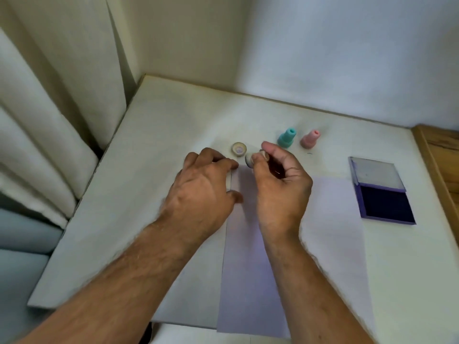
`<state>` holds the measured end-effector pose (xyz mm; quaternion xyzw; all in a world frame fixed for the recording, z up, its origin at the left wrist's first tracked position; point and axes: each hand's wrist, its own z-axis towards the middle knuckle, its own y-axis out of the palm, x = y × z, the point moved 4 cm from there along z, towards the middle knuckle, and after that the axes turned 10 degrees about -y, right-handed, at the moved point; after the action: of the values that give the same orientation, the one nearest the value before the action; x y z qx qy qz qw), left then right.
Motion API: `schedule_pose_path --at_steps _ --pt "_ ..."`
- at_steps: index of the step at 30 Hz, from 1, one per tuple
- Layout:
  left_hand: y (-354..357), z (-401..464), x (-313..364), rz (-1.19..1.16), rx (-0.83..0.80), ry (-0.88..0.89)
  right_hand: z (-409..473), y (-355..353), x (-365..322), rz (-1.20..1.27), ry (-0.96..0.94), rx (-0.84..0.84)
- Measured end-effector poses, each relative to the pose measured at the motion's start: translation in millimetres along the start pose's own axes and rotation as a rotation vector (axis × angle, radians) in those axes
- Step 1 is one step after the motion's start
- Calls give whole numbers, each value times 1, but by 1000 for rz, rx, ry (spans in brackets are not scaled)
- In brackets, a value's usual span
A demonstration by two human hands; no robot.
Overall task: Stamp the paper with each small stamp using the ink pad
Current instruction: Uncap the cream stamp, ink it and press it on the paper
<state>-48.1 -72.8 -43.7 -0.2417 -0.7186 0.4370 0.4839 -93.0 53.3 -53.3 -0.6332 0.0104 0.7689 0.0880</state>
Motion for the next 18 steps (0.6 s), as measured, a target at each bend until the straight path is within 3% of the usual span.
schedule_pose_path --at_steps 18 --pt "0 4 -4 -96 -4 5 -6 7 -2 -215 -184 -142"
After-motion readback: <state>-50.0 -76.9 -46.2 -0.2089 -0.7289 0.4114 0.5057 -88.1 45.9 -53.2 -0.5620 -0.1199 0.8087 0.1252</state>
